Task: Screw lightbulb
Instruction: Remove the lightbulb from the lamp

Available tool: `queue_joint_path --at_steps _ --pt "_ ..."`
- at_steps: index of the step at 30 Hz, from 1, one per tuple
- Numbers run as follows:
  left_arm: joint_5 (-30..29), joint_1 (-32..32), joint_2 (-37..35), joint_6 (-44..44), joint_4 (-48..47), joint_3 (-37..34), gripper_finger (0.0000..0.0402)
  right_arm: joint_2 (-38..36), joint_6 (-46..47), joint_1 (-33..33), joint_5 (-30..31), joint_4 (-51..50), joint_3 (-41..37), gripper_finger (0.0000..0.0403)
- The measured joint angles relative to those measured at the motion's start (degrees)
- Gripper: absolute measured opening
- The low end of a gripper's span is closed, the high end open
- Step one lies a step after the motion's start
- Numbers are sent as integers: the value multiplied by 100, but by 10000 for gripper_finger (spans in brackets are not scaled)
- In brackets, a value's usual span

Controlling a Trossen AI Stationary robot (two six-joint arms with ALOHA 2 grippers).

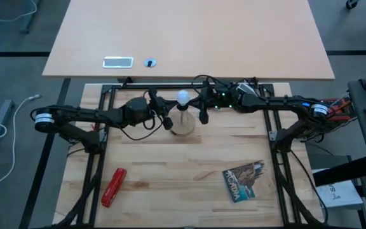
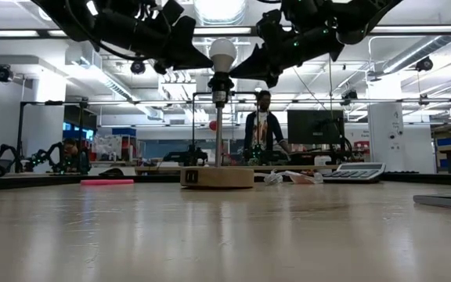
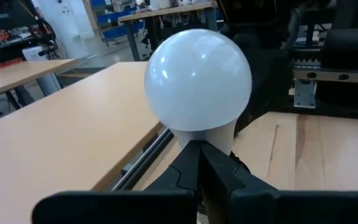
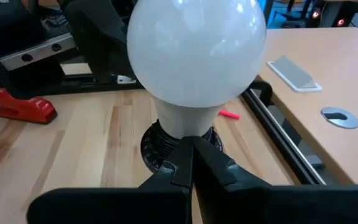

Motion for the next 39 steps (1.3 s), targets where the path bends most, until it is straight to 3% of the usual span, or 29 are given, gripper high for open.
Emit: queue_joint_path --at_steps 8,15,18,39 --pt "-243 11 -35 -69 -458 -12 0 -19 86 186 -36 -119 0 0" --pt "-257 9 -355 -165 -875 -7 0 -129 68 164 775 -373 2 0" --pt "9 11 -468 -178 -847 -8 0 -157 -42 165 1035 -350 2 0" --pt "-111 42 35 -91 -652 267 0 -168 -159 448 1110 -36 78 0"
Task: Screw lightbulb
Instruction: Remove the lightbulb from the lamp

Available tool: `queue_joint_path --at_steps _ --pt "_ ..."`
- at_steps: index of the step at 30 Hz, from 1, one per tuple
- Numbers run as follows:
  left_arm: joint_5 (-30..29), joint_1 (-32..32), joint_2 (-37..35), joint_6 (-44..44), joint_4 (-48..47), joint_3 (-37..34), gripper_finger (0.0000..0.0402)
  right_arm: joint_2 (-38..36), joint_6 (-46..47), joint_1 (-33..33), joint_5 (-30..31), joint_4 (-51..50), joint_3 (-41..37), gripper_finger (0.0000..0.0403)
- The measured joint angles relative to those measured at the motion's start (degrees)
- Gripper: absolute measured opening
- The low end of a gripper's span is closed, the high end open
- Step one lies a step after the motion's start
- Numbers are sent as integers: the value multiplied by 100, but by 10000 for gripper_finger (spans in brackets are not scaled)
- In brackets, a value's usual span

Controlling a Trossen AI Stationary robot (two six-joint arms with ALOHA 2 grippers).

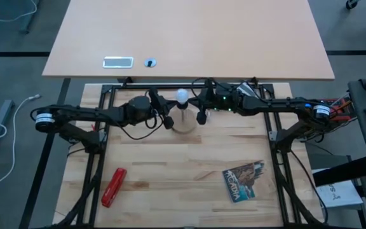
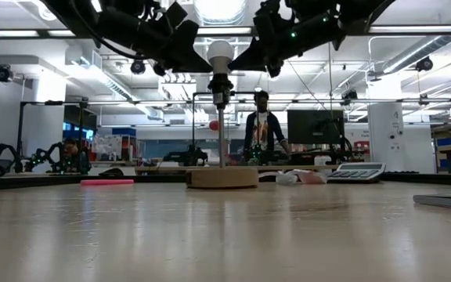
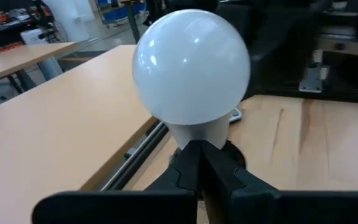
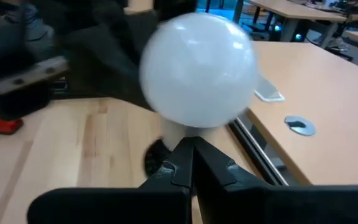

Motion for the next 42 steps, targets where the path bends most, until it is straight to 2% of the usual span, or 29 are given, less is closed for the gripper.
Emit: queue_joint_path --at_steps 5,15,28,35,40,42 --pt "-61 8 11 -58 65 -15 0 9 -12 90 -305 99 38 0" --pt "-64 15 -79 -130 -279 -13 0 -36 -75 100 -117 -253 38 0" --pt "-79 -272 -1189 -283 -1324 4 0 -1012 -441 -271 -107 -1533 -92 0" --pt "73 -302 -1865 -195 -1427 -278 0 -1650 -517 -474 -727 -1209 -632 0" --pt "124 -291 -2061 -172 -1406 -643 0 -1731 -585 -490 -757 -899 -920 0" --pt "24 -289 -2058 -173 -1045 -827 0 -1683 -597 -510 -756 -671 -995 0"
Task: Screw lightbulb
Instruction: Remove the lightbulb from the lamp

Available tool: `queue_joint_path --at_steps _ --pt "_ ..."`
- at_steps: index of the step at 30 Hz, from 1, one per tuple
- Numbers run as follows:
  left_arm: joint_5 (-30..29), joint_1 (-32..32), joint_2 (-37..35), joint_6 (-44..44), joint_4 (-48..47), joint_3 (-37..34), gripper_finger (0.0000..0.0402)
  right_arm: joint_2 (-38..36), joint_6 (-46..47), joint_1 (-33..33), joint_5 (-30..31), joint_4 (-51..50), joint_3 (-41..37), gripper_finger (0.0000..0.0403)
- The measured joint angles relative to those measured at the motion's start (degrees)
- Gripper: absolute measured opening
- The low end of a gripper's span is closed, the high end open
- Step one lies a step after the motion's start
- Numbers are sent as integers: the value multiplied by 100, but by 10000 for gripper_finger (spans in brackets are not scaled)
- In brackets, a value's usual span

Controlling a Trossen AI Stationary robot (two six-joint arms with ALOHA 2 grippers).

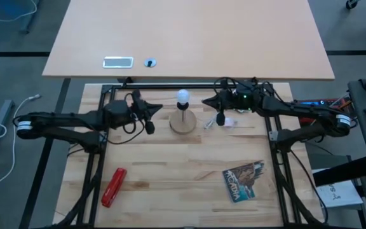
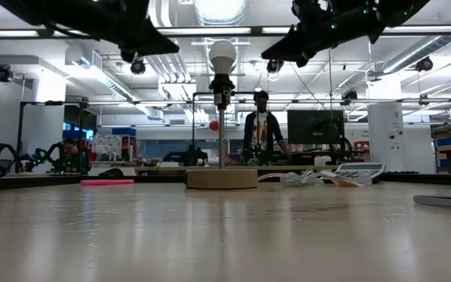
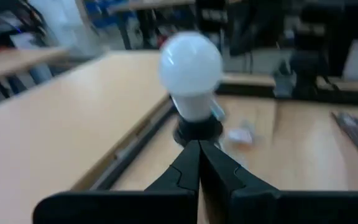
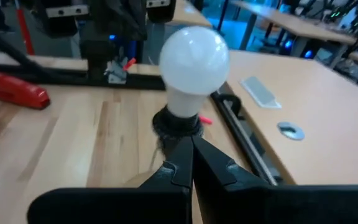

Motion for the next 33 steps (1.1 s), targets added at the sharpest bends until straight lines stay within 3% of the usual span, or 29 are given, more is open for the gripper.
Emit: queue_joint_path --at_steps 8,17,27,33 --pt "-344 133 366 926 2598 -528 0 491 615 -19 14 1699 -204 0" --pt "-349 483 988 533 2731 -453 0 864 1057 -22 56 1940 -152 0" --pt "-302 483 954 887 2732 -146 0 781 893 -33 61 1917 -18 0" --pt "-301 461 905 808 2231 146 0 776 812 -33 67 1791 240 0"
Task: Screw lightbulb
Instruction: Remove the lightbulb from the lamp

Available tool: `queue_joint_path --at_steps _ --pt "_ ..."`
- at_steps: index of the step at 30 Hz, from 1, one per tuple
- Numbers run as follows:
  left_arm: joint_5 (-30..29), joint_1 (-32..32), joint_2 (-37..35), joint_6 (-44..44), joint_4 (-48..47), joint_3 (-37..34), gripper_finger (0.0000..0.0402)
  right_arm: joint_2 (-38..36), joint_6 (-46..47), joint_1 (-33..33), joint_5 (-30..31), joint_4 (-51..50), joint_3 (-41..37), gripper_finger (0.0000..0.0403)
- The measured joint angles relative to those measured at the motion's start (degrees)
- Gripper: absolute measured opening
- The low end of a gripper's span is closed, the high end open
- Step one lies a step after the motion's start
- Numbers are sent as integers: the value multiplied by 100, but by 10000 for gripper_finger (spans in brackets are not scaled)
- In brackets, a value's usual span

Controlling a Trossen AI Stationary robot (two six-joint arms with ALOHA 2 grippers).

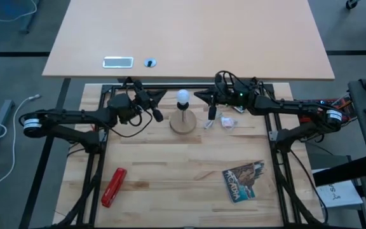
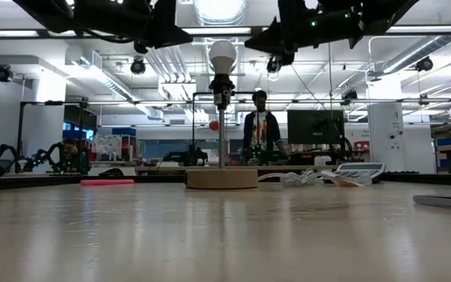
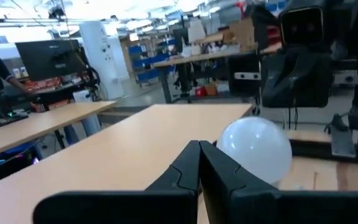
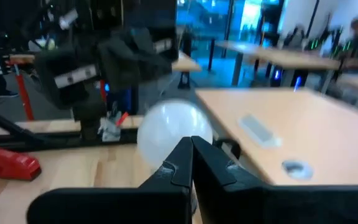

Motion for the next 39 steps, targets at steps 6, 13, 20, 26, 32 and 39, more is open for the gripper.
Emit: queue_joint_path --at_steps 6,13,20,26,32,39 --pt "87 -57 78 -632 -1026 101 0 0 464 43 -4 -1151 35 0" --pt "132 -284 93 -782 -998 -71 0 0 644 278 253 -1672 -100 0" --pt "102 -273 93 -788 -989 -80 0 0 692 537 887 -1614 -109 0" --pt "96 -262 426 -399 -136 -82 0 76 677 538 1276 -1380 -101 0" --pt "-93 -159 902 -33 453 18 0 129 344 538 1358 -1319 -103 0" --pt "-102 -8 1335 12 380 266 0 173 317 540 1355 -792 -103 0"
